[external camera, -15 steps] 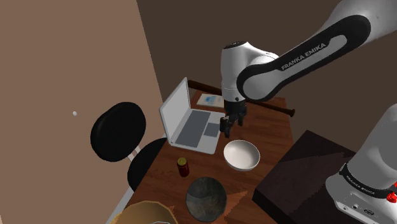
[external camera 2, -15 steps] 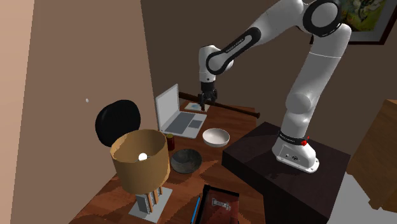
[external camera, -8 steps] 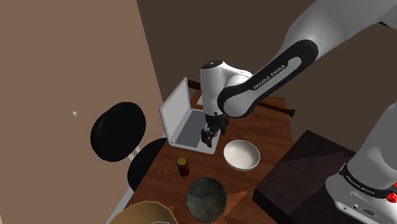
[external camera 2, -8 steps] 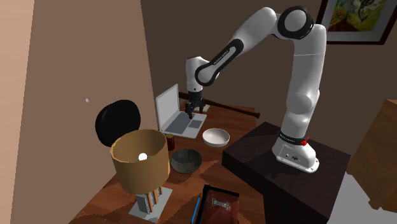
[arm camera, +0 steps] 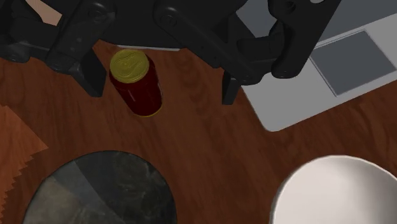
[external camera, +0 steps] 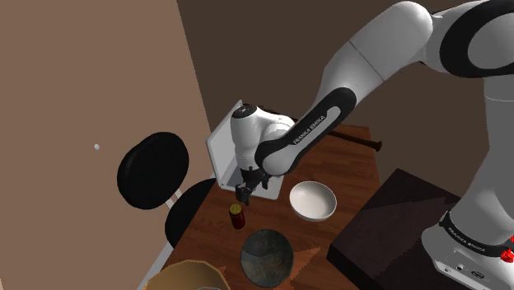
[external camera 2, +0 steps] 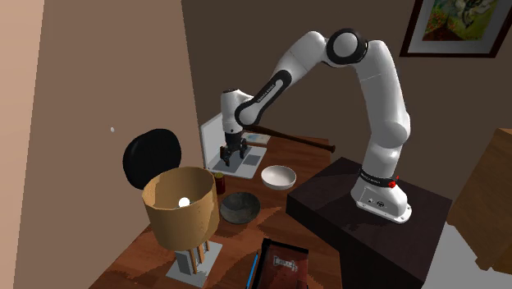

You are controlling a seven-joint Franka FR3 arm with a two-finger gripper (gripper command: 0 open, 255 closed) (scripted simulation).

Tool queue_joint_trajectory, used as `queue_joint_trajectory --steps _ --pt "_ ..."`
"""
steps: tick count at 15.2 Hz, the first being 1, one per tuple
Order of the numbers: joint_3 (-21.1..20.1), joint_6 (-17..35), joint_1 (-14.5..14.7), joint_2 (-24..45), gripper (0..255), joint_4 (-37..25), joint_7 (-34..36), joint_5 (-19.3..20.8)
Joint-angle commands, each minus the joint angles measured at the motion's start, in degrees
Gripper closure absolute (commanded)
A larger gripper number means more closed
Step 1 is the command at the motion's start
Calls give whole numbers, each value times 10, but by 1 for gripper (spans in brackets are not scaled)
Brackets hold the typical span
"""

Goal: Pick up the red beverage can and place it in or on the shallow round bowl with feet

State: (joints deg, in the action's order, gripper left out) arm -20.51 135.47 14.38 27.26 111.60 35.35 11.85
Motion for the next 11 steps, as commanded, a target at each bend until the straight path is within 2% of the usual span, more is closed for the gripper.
queue_joint_trajectory --steps 1,6,11 --pt "9 -1 19 44 0 -47 15 17" --pt "32 -17 67 157 0 -181 38 46" --pt "39 -1 74 187 0 -197 42 54"
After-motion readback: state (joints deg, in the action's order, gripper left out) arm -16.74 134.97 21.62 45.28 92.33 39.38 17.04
